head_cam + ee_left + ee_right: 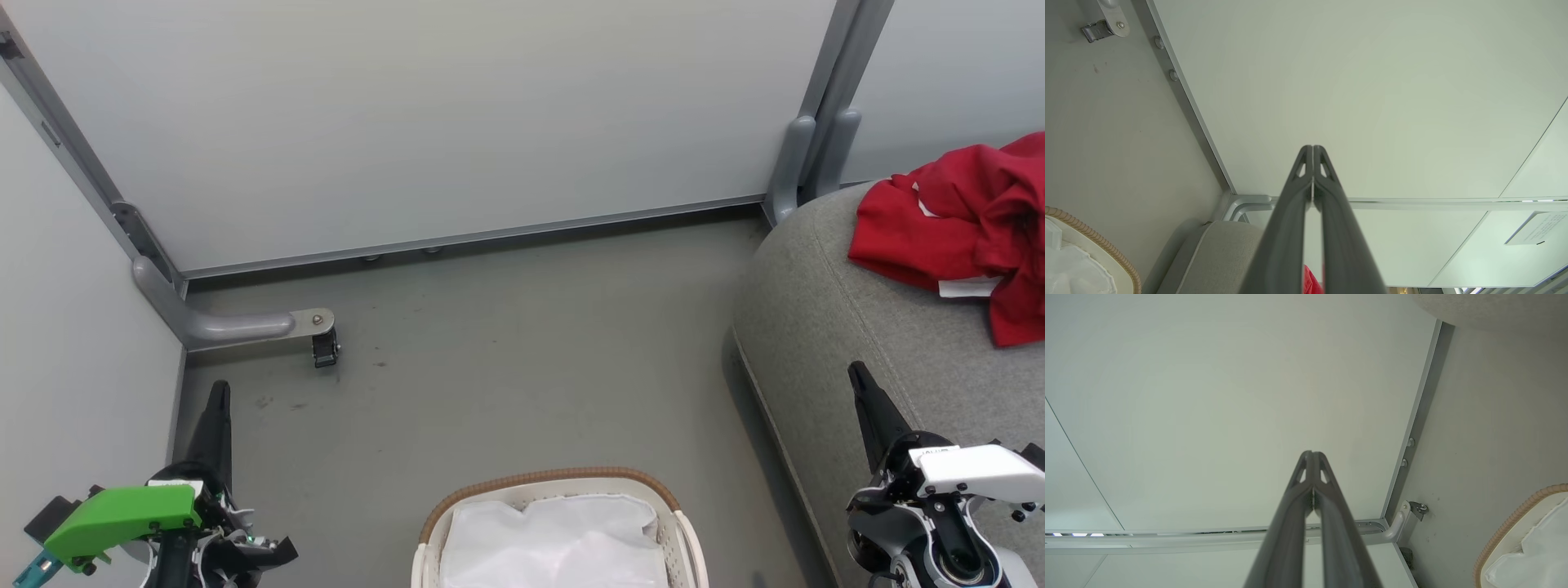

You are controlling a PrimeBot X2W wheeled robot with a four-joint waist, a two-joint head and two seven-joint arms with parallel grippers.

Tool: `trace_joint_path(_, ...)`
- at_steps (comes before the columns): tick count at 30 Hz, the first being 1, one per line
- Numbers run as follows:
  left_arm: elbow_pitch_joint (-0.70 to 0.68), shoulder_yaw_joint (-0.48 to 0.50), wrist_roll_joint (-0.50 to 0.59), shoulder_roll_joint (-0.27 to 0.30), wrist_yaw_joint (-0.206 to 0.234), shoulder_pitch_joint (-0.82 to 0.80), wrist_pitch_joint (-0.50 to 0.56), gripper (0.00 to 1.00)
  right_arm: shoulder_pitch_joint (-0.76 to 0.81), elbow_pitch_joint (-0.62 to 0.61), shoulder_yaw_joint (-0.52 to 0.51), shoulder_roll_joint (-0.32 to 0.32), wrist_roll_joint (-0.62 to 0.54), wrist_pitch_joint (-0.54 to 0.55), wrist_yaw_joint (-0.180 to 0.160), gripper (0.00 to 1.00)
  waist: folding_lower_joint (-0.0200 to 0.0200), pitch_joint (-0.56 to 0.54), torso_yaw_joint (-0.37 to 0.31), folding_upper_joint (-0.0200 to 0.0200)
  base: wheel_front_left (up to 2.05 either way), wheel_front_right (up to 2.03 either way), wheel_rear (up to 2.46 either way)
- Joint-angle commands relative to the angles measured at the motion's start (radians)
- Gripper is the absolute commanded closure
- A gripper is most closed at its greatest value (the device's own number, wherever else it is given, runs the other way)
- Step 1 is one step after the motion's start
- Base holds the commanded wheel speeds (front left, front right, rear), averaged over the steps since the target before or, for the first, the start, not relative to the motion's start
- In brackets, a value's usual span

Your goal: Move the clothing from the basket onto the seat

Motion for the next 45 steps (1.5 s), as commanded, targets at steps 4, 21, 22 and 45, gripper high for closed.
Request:
trace_joint_path(4,-0.002,0.003,-0.004,0.004,-0.006,-0.011,0.004,1.00,0.011,-0.004,-0.002,-0.006,0.003,0.004,0.000,1.00,0.0000,0.000,0.000,0.0000,0.00,0.00,0.00)
trace_joint_path(21,-0.002,0.002,-0.004,0.004,-0.006,-0.011,0.004,1.00,0.011,-0.004,-0.002,-0.006,0.003,0.003,0.000,1.00,0.0000,0.000,0.000,0.0000,0.00,0.00,0.00)
trace_joint_path(22,-0.002,0.002,-0.004,0.004,-0.006,-0.011,0.004,1.00,0.011,-0.004,-0.002,-0.006,0.003,0.003,0.000,1.00,0.0000,0.000,0.000,0.0000,0.00,0.00,0.00)
trace_joint_path(45,-0.002,0.002,-0.004,0.004,-0.006,-0.010,0.004,1.00,0.010,-0.004,-0.002,-0.006,0.003,0.003,0.000,1.00,0.0000,0.000,0.000,0.0000,0.00,0.00,0.00)
